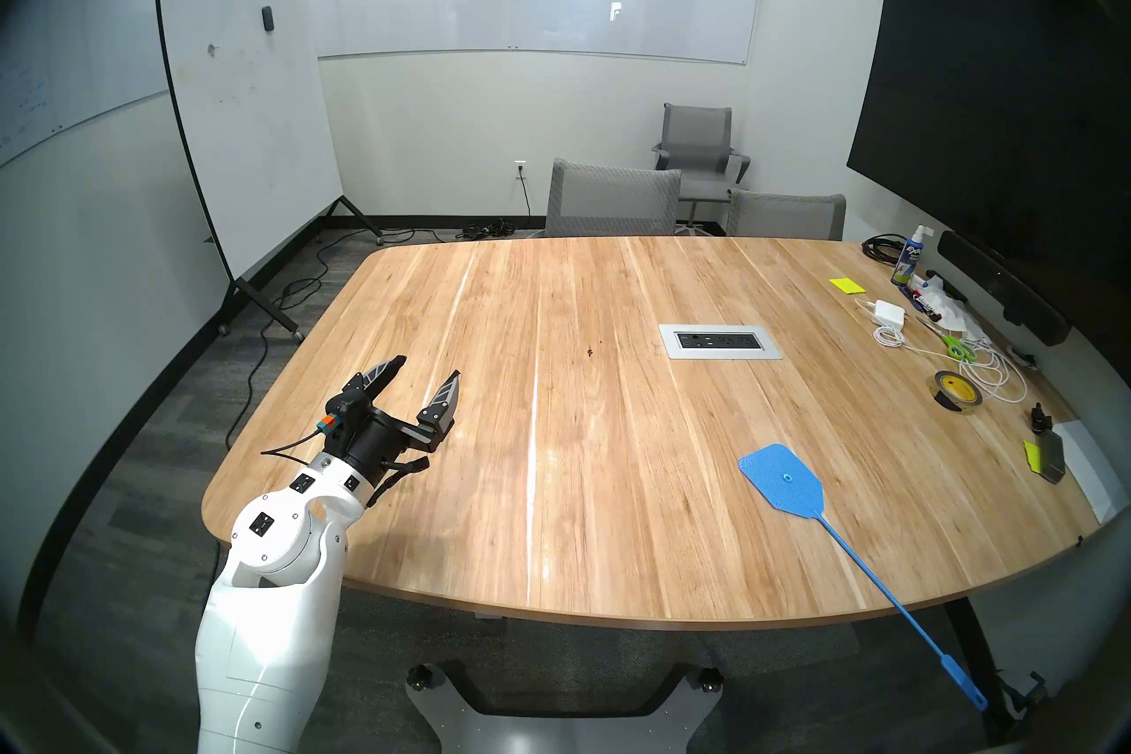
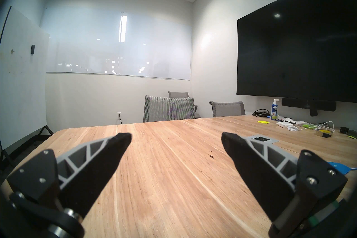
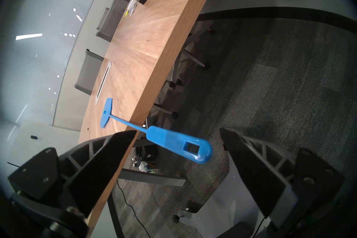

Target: Swat a bug on table

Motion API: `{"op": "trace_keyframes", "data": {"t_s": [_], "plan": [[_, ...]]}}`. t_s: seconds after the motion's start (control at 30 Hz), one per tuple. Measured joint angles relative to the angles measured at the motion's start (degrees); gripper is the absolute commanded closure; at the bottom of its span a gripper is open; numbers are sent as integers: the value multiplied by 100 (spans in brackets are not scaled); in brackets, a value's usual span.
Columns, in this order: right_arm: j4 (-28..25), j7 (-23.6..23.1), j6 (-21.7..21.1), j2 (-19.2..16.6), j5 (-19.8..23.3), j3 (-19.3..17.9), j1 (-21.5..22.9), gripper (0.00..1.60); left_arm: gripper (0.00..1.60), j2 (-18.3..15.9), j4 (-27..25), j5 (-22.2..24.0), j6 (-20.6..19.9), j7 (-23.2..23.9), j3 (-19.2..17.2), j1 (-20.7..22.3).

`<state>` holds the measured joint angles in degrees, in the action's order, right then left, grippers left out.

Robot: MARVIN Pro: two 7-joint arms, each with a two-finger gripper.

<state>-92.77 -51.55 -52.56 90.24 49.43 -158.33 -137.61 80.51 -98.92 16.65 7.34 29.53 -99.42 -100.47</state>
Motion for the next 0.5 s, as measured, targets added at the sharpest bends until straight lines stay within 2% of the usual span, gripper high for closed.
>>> {"op": "trace_keyframes", "data": {"t_s": [0.5], "plan": [[-123,-36,29,192,-54,191,-51,0,0,0,0,-2,0,0,-1,0]]}}
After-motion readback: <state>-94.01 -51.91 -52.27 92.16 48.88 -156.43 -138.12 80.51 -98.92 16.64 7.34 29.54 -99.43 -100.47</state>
